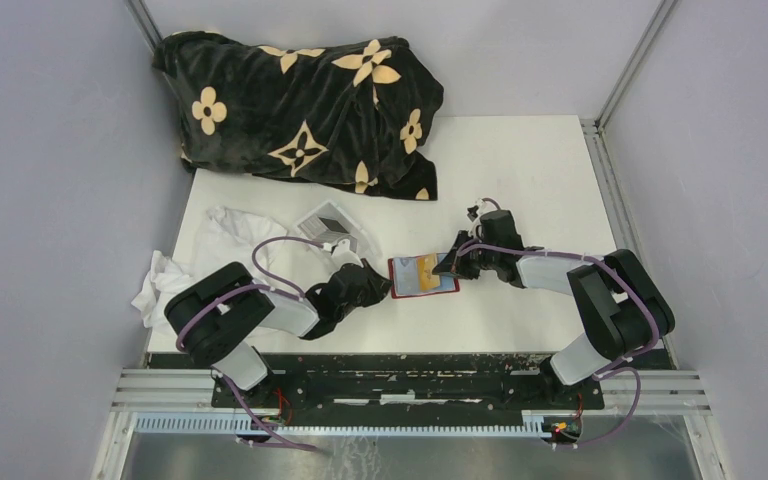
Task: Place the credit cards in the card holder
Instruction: Insert the credit card into the card holder.
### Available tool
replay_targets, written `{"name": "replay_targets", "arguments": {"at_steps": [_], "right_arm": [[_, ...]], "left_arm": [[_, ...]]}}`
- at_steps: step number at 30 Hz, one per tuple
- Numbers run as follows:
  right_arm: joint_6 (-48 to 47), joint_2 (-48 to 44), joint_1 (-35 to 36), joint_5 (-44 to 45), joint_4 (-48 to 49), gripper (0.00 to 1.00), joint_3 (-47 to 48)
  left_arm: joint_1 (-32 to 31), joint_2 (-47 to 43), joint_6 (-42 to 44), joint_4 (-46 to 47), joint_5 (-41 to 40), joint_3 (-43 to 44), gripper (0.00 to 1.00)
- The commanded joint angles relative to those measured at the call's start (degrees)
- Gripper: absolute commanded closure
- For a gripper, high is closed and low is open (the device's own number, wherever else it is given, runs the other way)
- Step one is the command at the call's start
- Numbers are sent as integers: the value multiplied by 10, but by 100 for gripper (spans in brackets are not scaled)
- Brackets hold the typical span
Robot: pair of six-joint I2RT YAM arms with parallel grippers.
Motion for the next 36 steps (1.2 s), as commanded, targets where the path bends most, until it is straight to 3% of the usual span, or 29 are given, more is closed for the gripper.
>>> {"name": "replay_targets", "arguments": {"at_steps": [1,36], "right_arm": [[7,3,0,-10,23,99,-14],[19,-22,-19,-33,35,99,-33]], "left_arm": [[-2,16,35,-28,-5,12,85],[-1,29,44,-77,-1,29,89]]}}
